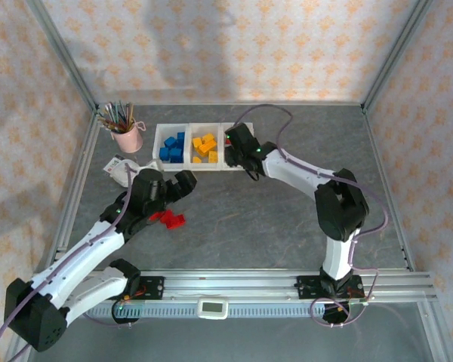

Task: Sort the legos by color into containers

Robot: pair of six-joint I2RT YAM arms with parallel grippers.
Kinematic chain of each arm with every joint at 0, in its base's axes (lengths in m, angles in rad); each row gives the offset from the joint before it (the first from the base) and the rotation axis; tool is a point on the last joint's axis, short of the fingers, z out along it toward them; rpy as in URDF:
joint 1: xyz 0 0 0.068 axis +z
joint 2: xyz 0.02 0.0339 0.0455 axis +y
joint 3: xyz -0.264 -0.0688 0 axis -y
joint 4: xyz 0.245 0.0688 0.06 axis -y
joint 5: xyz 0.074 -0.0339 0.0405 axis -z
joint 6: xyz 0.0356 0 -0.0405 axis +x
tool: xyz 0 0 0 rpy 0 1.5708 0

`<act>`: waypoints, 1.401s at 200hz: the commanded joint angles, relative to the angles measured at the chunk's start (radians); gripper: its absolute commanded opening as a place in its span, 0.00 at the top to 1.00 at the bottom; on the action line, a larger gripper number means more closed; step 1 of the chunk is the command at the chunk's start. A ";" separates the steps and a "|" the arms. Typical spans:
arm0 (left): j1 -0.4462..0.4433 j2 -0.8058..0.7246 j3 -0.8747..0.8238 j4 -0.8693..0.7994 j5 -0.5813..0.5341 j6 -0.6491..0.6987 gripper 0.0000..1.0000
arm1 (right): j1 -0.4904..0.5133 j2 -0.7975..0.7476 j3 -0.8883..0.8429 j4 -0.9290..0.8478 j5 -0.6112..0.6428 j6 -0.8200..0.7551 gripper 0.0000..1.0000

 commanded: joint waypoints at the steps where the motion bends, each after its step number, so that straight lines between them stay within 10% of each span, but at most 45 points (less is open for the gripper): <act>1: -0.022 0.035 -0.003 0.128 0.017 -0.027 0.01 | -0.020 0.082 0.086 0.020 0.058 -0.013 0.74; 91: -0.030 0.138 0.055 0.140 -0.042 -0.006 0.01 | -0.071 0.291 0.363 -0.035 0.077 -0.057 0.57; 280: 0.050 -0.207 0.152 -0.346 -0.224 -0.017 0.01 | 0.196 -0.052 -0.030 -0.068 -0.092 -0.114 0.30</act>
